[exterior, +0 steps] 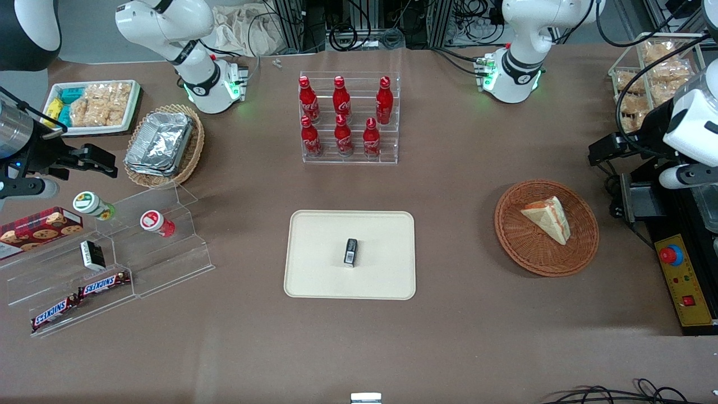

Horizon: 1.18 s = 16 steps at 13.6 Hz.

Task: Place sandwich from basket to tray
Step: 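Move the left gripper toward the wicker basket holding the sandwich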

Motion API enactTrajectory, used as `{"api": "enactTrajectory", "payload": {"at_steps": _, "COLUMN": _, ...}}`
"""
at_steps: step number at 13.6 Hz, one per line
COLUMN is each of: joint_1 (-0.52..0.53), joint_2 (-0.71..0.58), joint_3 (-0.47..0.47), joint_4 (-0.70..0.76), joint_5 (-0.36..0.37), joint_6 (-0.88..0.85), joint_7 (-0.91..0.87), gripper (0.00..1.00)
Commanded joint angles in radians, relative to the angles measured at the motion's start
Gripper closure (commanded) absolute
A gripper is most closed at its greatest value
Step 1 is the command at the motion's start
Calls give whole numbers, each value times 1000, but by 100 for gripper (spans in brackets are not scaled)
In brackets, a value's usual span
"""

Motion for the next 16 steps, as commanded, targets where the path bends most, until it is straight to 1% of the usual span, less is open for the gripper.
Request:
{"api": "enactTrajectory", "payload": {"at_steps": 1, "joint_1": -7, "joint_2": -21, "joint_3": 12, "joint_4": 15, "joint_5": 4, "joint_6": -33, "joint_7": 18, "gripper": 0}}
{"api": "enactTrajectory", "payload": {"at_steps": 2, "joint_1": -7, "joint_2": -15, "joint_3": 12, "joint_4": 19, "joint_5": 6, "joint_6": -35, "joint_7": 17, "gripper": 0}}
{"api": "enactTrajectory", "payload": {"at_steps": 3, "joint_1": -8, "joint_2": -6, "joint_3": 10, "joint_4": 15, "joint_5": 24, "joint_6": -35, "joint_7": -5, "gripper": 0}}
{"api": "enactTrajectory", "payload": {"at_steps": 4, "joint_1": -10, "joint_2": 3, "joint_3": 9, "joint_4": 15, "joint_5": 54, "joint_6": -35, "joint_7": -87, "gripper": 0}}
{"api": "enactTrajectory", "payload": {"at_steps": 6, "joint_1": -1, "joint_2": -6, "joint_3": 15, "joint_4": -5, "joint_5": 36, "joint_6": -35, "joint_7": -259, "gripper": 0}}
{"api": "enactTrajectory", "payload": {"at_steps": 7, "joint_1": 13, "joint_2": -12, "joint_3": 17, "joint_4": -40, "joint_5": 21, "joint_6": -33, "joint_7": -343, "gripper": 0}}
{"api": "enactTrajectory", "payload": {"at_steps": 9, "joint_1": 44, "joint_2": -43, "joint_3": 18, "joint_4": -153, "joint_5": 29, "joint_6": 19, "joint_7": -436, "gripper": 0}}
{"api": "enactTrajectory", "payload": {"at_steps": 12, "joint_1": 123, "joint_2": -156, "joint_3": 18, "joint_4": -439, "joint_5": 29, "joint_6": 244, "joint_7": -496, "gripper": 0}}
{"api": "enactTrajectory", "payload": {"at_steps": 13, "joint_1": 145, "joint_2": -166, "joint_3": 20, "joint_4": -511, "joint_5": 30, "joint_6": 311, "joint_7": -529, "gripper": 0}}
{"api": "enactTrajectory", "payload": {"at_steps": 16, "joint_1": 153, "joint_2": -132, "joint_3": 21, "joint_4": -669, "joint_5": 24, "joint_6": 525, "joint_7": -684, "gripper": 1}}
